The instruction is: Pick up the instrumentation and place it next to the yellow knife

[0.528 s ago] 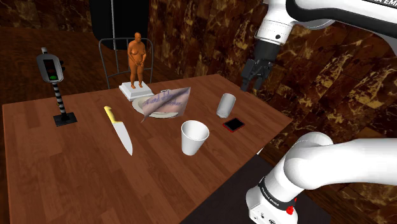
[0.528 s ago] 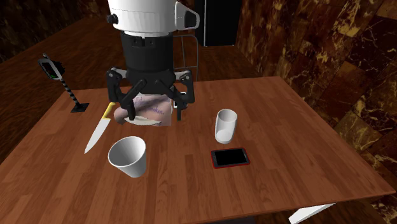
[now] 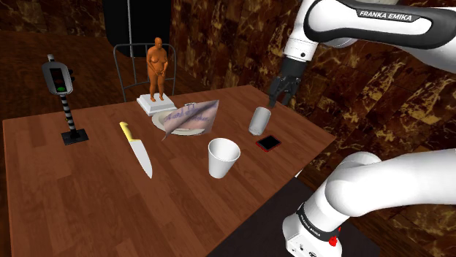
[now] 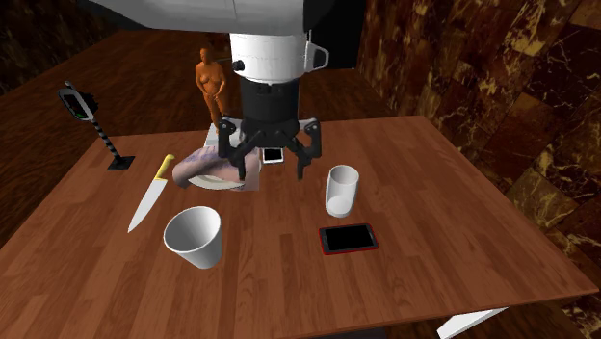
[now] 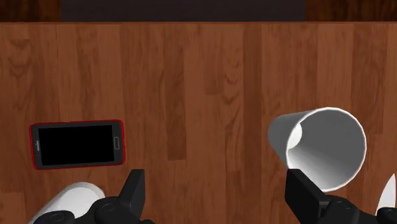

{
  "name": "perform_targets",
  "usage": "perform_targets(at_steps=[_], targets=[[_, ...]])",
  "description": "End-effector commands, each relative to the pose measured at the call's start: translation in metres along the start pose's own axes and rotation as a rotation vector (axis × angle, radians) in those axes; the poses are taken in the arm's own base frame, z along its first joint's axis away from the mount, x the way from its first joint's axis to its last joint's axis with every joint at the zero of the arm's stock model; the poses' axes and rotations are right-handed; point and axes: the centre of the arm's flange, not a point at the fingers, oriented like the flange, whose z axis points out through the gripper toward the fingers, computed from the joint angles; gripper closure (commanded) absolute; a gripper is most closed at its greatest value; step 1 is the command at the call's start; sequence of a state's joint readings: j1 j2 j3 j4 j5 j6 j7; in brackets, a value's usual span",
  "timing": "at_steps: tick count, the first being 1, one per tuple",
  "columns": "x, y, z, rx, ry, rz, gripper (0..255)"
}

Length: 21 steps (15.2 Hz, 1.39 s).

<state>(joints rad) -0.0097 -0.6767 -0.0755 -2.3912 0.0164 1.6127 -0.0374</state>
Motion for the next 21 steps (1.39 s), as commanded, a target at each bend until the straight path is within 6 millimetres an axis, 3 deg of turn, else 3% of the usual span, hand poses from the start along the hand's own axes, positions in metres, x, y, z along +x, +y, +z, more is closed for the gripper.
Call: perform_targets(at_steps=[1, 17, 21], targets=[[0.015, 0.015, 0.014, -0.006, 0.005, -0.003, 0], [0.149, 0.138, 0.109, -0.050, 0.027, -0.021, 0], [0.151, 0.140, 0.126, -0.051, 0.027, -0.021, 0]])
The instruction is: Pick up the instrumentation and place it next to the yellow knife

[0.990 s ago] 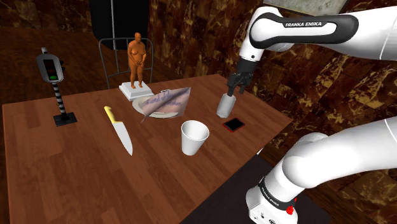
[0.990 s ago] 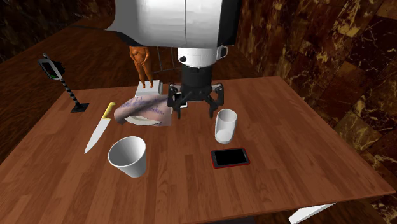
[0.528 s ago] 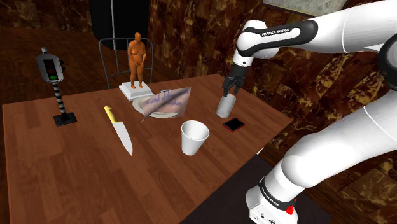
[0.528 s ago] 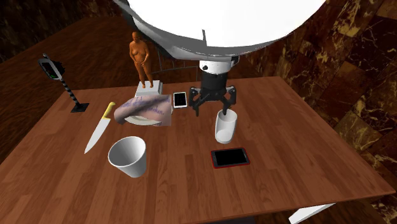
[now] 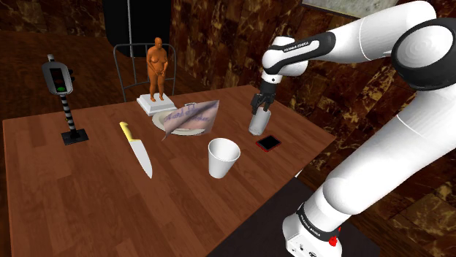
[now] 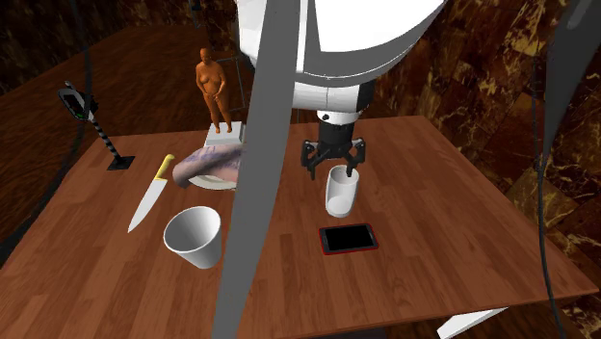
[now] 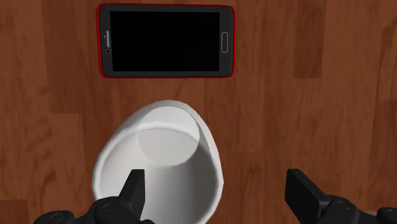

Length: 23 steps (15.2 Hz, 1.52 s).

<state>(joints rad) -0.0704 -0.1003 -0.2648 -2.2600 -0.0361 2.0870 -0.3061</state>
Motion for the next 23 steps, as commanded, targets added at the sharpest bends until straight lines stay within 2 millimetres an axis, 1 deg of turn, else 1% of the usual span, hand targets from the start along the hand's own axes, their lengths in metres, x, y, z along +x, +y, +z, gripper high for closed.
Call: perform_targets(at_steps=[1, 3, 4, 12, 13, 22, 23], targets=[[0.000, 0.000, 0.010, -0.001, 0.001, 0.000, 0], [0.000, 0.000, 0.020, -0.001, 0.001, 0.000, 0], [0.000, 0.000, 0.028, -0.001, 0.001, 0.000, 0], [0.000, 0.000, 0.028, -0.001, 0.001, 0.000, 0], [0.000, 0.000, 0.028, -0.001, 0.001, 0.000, 255], [0.000, 0.000, 0.028, -0.001, 0.001, 0.000, 255], [0.000, 0.000, 0.023, -0.001, 0.001, 0.000, 255]])
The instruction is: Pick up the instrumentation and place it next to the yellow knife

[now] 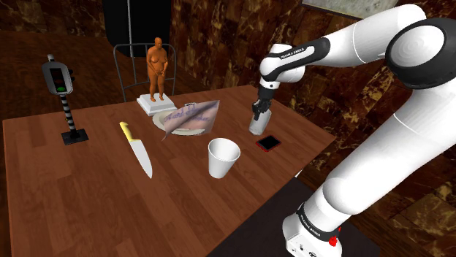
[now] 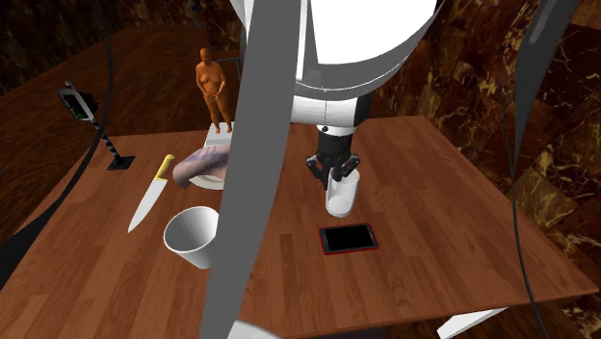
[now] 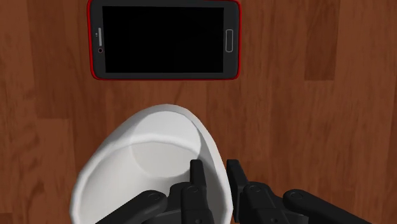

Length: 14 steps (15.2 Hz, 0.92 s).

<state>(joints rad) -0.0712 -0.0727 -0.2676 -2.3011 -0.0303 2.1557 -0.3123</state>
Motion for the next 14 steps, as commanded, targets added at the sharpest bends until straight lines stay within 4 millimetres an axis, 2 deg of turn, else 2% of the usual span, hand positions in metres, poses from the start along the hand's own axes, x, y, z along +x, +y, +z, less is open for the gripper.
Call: perform_targets(at_steps=[1, 14], targets=[[-0.001, 0.000, -0.008, 0.000, 0.000, 0.000, 255], [-0.006, -0.002, -0.076, 0.000, 0.000, 0.000, 255]])
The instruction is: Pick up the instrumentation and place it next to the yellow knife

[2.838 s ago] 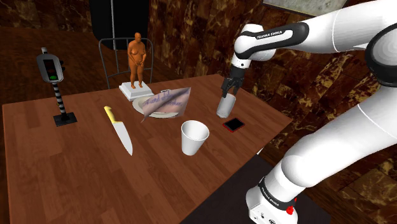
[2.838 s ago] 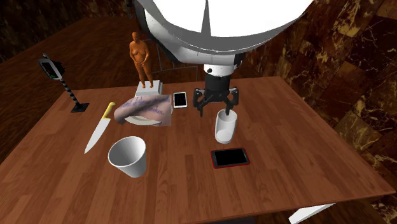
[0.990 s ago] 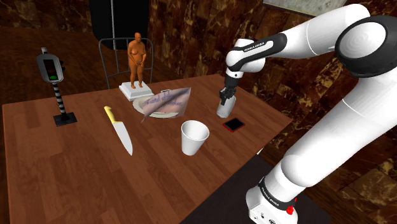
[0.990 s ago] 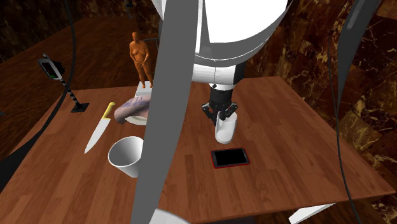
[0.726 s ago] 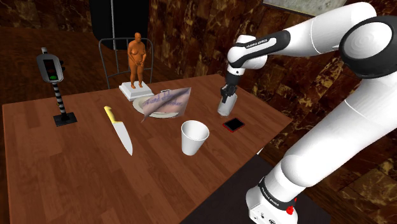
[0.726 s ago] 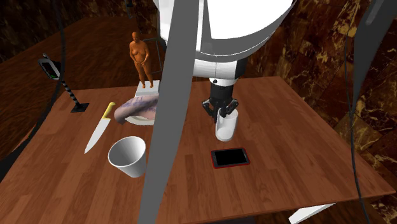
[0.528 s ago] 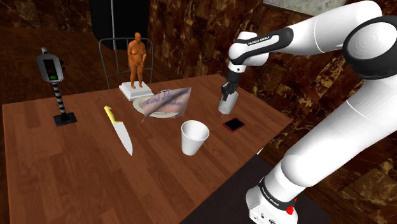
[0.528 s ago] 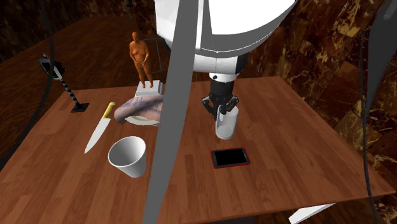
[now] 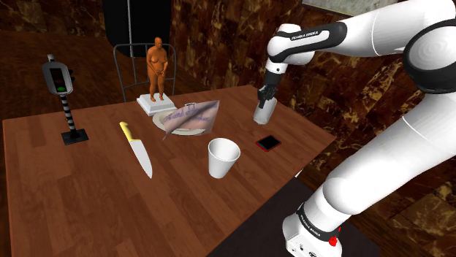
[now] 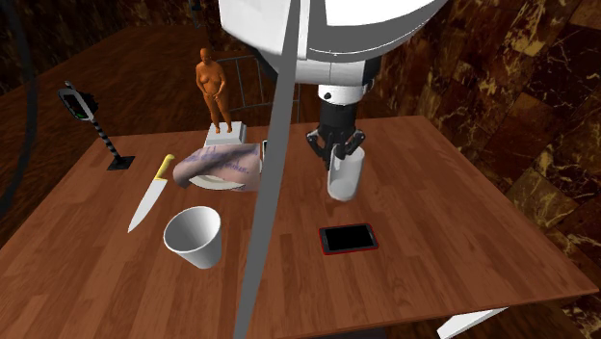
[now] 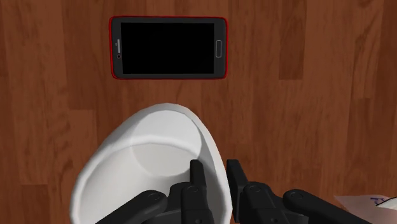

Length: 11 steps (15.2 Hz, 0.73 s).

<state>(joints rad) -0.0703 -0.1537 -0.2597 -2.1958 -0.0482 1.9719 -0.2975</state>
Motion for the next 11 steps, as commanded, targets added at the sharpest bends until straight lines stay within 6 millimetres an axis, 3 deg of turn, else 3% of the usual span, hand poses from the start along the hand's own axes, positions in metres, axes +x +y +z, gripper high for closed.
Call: perform_targets(at_steps=[1, 11], targets=[[-0.001, 0.000, -0.011, 0.000, 0.000, 0.000, 255], [-0.004, -0.001, -0.063, 0.000, 0.000, 0.000, 255]])
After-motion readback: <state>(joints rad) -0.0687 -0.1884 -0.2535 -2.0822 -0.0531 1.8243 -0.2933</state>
